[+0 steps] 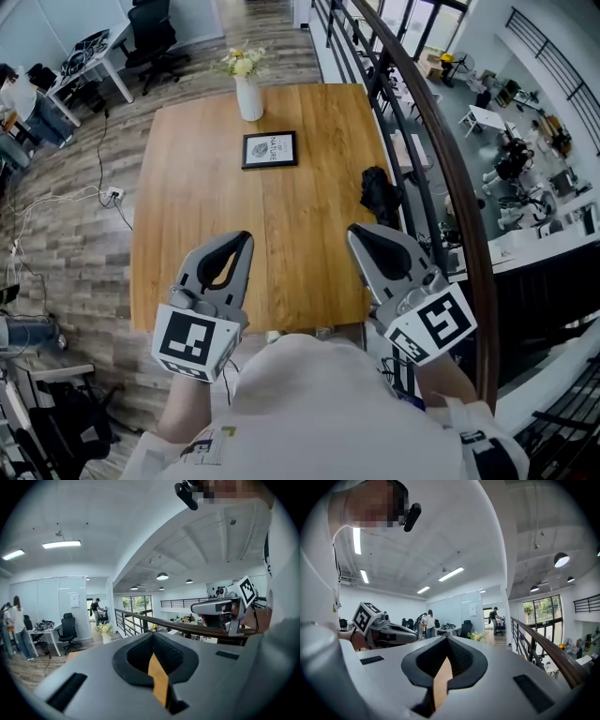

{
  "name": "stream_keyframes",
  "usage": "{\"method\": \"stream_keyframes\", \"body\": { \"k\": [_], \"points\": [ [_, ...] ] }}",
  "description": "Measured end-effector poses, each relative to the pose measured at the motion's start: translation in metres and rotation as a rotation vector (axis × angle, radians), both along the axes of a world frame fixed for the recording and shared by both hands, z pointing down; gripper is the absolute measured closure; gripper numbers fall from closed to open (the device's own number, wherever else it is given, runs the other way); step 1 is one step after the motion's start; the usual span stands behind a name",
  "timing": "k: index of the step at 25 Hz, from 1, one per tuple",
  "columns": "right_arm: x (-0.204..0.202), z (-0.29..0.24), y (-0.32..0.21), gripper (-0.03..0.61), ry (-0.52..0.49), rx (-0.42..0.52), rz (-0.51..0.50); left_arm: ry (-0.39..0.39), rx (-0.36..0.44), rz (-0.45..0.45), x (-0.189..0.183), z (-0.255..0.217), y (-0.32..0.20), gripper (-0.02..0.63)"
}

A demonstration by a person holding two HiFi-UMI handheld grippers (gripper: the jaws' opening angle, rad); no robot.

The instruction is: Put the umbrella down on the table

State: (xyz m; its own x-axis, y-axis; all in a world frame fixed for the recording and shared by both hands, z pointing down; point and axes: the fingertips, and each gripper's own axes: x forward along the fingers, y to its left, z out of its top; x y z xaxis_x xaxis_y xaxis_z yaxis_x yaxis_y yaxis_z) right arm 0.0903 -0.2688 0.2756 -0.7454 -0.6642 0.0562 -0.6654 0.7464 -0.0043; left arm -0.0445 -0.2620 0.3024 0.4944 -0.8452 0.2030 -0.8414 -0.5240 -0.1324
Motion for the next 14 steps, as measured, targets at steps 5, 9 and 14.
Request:
{"method": "stream_keyframes", "body": {
  "k": [5, 9, 14],
  "points": [
    [0.004, -0.006, -0.002, 0.552, -0.027, -0.007, 0.013, 0.006, -0.002, -0.003, -0.001, -0.003, 0.0, 0.597],
    [0.01, -0.006, -0.001, 0.552, -0.041, -0.005, 0.018, 0.007, -0.009, -0.023, -0.002, 0.0, 0.005, 0.597],
    [0.008, 0.001, 0.002, 0.551, -0.04, -0.005, 0.021, 0.011, -0.015, -0.02, -0.006, 0.006, 0.008, 0.597]
  ]
}}
